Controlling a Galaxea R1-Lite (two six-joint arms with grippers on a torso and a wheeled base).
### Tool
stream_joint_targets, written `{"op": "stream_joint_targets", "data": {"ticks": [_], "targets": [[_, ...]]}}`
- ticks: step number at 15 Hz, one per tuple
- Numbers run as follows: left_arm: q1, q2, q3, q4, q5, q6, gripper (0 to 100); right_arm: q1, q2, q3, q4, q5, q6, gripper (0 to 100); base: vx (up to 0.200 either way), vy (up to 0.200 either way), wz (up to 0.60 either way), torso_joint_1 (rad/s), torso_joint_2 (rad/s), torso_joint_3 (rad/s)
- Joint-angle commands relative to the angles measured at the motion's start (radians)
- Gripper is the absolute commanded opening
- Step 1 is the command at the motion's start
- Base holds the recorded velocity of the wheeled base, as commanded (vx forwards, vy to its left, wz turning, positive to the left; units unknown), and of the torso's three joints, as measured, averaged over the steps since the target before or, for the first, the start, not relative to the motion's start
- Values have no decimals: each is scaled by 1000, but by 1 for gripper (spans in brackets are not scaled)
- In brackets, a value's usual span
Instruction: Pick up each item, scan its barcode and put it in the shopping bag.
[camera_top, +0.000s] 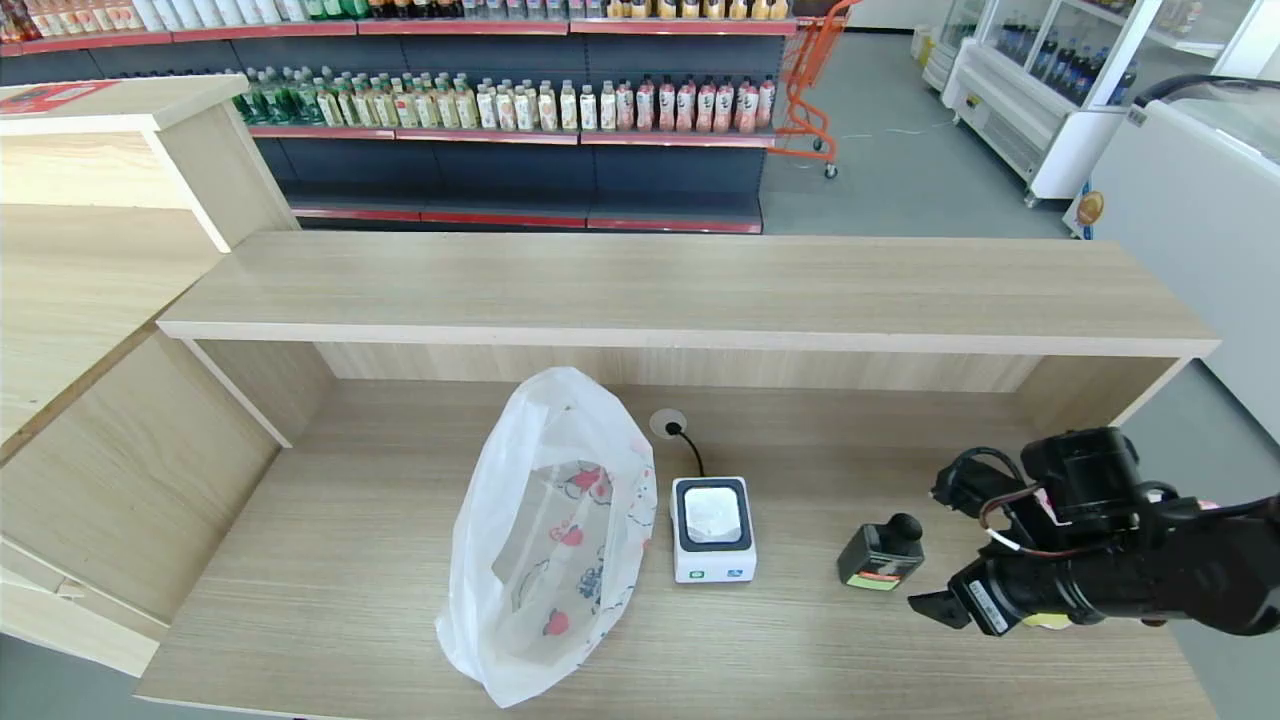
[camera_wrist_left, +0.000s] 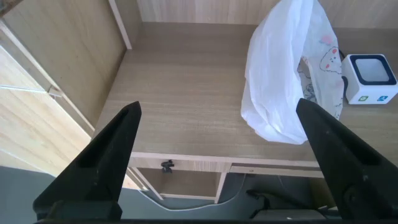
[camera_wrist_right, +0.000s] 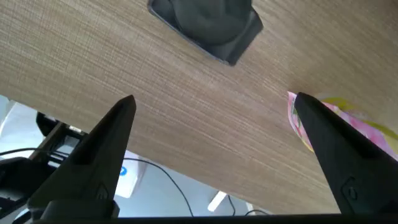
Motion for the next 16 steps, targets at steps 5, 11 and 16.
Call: {"op": "stream_joint_targets", "data": {"ticks": [5,11,16], "targets": [[0,0,0,0,0,0,100,89,228,-168,-121,-9,-29,100,0,0,0,0,0,0],[0,0,0,0,0,0,100,127,294,-252,-123,-1,-75,100,0,0,0,0,0,0],[0,0,0,0,0,0,100,139,301,-242,-169,3,-69,0,0,0,0,0,0,0]]}}
